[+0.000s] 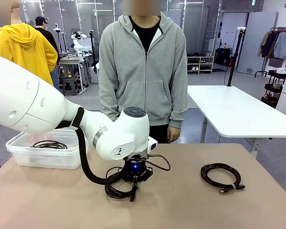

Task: Organize and store the cables.
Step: Place the USB Extension Cable into the Organizing box.

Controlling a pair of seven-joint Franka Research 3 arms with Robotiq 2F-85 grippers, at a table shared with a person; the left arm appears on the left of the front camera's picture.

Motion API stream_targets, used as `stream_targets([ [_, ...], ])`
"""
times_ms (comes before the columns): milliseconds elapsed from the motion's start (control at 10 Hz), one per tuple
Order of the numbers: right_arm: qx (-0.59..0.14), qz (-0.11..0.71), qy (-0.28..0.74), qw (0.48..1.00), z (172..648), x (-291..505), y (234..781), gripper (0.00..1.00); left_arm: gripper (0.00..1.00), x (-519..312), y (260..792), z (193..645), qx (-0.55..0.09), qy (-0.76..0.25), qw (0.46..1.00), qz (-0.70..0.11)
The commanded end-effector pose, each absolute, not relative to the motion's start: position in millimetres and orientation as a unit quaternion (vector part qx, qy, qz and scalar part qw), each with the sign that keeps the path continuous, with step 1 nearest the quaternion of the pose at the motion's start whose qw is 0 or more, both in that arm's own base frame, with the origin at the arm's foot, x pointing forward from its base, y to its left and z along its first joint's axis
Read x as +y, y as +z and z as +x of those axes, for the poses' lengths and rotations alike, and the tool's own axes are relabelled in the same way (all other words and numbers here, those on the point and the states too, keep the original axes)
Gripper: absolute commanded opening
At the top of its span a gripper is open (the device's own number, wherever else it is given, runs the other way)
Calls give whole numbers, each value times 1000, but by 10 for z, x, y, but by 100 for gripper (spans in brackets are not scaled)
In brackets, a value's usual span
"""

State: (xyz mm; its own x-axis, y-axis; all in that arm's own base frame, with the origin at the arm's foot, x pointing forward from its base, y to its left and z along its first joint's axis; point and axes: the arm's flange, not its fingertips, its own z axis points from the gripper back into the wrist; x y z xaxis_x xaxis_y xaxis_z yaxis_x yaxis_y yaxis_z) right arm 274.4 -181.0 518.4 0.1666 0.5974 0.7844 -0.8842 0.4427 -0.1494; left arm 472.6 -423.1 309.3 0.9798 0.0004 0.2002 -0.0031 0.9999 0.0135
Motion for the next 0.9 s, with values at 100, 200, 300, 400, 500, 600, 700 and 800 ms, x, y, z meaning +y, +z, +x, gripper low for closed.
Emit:
stream_targets([
  [100, -410, 174, 499, 743, 2743, -1802, 5187, 100, 0, -4274, 3103, 4757, -98, 5, 995, 14],
  [200, -410, 174, 499, 743, 2743, -1802, 5187, 100, 0, -4266, 3122, 4759, -100, 6, 995, 11],
  [300, -410, 174, 499, 743, 2743, -1802, 5187, 100, 0, -4252, 3197, 4758, -100, -1, 995, 1],
  [400, -410, 174, 499, 743, 2743, -1802, 5187, 100, 0, -4204, 3409, 4760, -128, -5, 992, -8],
  [500, -410, 174, 499, 743, 2743, -1802, 5187, 100, 0, -4154, 3717, 4716, -148, -23, 989, -10],
  [600, -410, 174, 499, 743, 2743, -1802, 5187, 100, 0, -4127, 4013, 4632, -167, -42, 985, -10],
  [700, -410, 174, 499, 743, 2743, -1802, 5187, 100, 0, -4120, 4149, 4563, -169, -61, 984, -17],
  [800, -410, 174, 499, 743, 2743, -1802, 5187, 100, 0, -4101, 4216, 4521, -176, -70, 982, -19],
])
